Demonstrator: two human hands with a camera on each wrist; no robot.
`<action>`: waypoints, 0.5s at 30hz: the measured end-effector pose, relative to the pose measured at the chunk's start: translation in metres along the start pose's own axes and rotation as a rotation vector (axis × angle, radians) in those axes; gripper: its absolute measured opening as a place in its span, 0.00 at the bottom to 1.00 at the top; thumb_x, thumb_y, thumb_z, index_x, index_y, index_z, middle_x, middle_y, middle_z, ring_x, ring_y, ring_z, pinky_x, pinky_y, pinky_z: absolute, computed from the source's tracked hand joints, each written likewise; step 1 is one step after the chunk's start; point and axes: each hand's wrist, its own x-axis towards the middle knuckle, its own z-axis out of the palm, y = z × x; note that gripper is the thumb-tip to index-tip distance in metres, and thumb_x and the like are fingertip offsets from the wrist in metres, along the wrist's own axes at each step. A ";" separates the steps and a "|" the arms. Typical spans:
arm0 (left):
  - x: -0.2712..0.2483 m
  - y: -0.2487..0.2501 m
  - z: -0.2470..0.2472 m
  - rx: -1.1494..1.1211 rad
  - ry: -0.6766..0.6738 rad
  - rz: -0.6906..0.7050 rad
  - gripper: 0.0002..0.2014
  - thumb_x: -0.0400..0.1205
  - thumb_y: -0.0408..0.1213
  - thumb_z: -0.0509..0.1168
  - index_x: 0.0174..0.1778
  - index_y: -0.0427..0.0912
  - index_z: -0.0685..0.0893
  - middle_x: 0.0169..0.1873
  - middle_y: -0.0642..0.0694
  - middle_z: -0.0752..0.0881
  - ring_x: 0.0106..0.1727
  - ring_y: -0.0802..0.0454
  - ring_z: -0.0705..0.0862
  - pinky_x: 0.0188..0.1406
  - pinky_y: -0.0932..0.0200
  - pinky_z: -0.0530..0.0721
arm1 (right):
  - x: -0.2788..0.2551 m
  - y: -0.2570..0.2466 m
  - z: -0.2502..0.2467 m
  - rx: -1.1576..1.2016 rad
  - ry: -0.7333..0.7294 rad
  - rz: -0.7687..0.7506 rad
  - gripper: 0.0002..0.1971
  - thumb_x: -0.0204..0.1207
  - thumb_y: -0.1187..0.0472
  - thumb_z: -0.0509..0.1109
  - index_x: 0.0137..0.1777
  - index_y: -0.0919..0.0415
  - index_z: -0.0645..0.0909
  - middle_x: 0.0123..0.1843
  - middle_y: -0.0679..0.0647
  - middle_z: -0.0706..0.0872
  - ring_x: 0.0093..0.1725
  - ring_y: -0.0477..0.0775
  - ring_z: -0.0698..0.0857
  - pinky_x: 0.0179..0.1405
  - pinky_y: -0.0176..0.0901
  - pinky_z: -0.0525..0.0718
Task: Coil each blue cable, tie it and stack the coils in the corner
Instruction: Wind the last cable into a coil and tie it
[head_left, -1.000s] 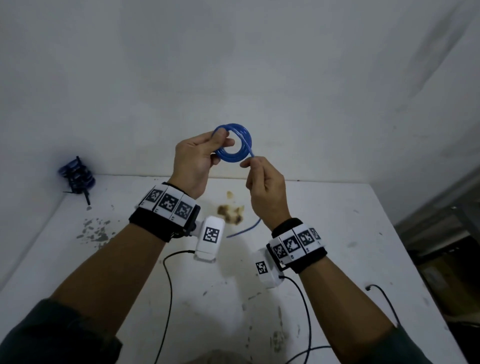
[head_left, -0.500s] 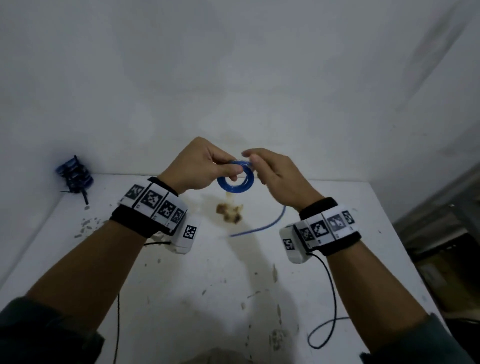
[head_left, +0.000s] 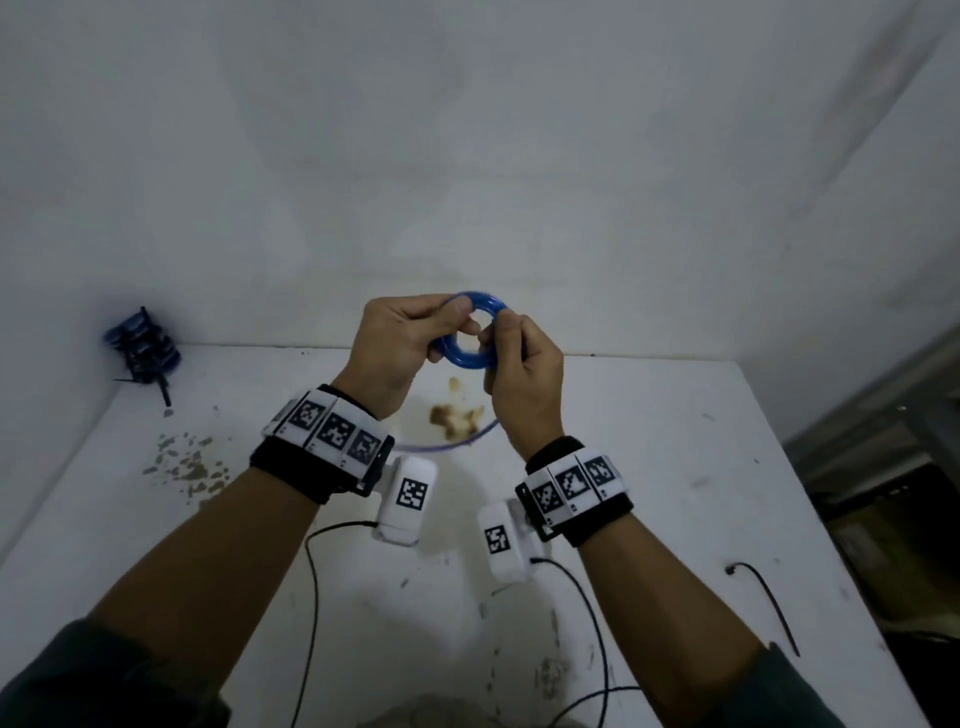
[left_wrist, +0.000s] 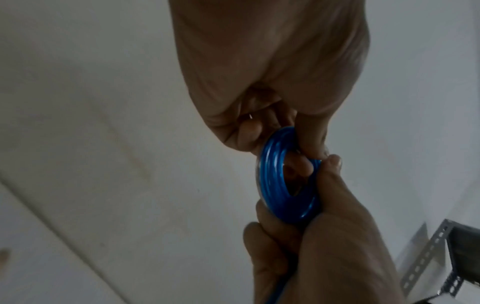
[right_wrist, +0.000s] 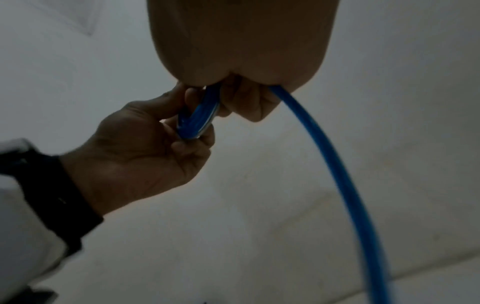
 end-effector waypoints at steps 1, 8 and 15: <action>0.000 -0.001 0.001 -0.027 0.011 -0.016 0.07 0.82 0.36 0.68 0.46 0.38 0.91 0.32 0.49 0.90 0.30 0.56 0.80 0.29 0.64 0.74 | -0.003 0.000 0.004 0.046 0.033 0.043 0.18 0.86 0.51 0.59 0.36 0.57 0.79 0.28 0.45 0.78 0.27 0.49 0.73 0.29 0.43 0.73; 0.004 0.004 -0.025 0.308 -0.159 -0.084 0.07 0.80 0.35 0.72 0.52 0.44 0.92 0.45 0.46 0.93 0.44 0.59 0.88 0.41 0.61 0.82 | 0.020 -0.010 -0.023 -0.437 -0.276 -0.201 0.17 0.87 0.57 0.59 0.34 0.53 0.70 0.27 0.45 0.71 0.26 0.44 0.69 0.29 0.36 0.66; 0.011 0.025 -0.030 0.508 -0.346 0.009 0.07 0.78 0.33 0.75 0.50 0.40 0.93 0.40 0.47 0.93 0.45 0.52 0.91 0.48 0.58 0.87 | 0.046 -0.039 -0.045 -0.735 -0.627 -0.201 0.21 0.88 0.50 0.59 0.37 0.63 0.78 0.30 0.55 0.81 0.29 0.52 0.75 0.31 0.45 0.73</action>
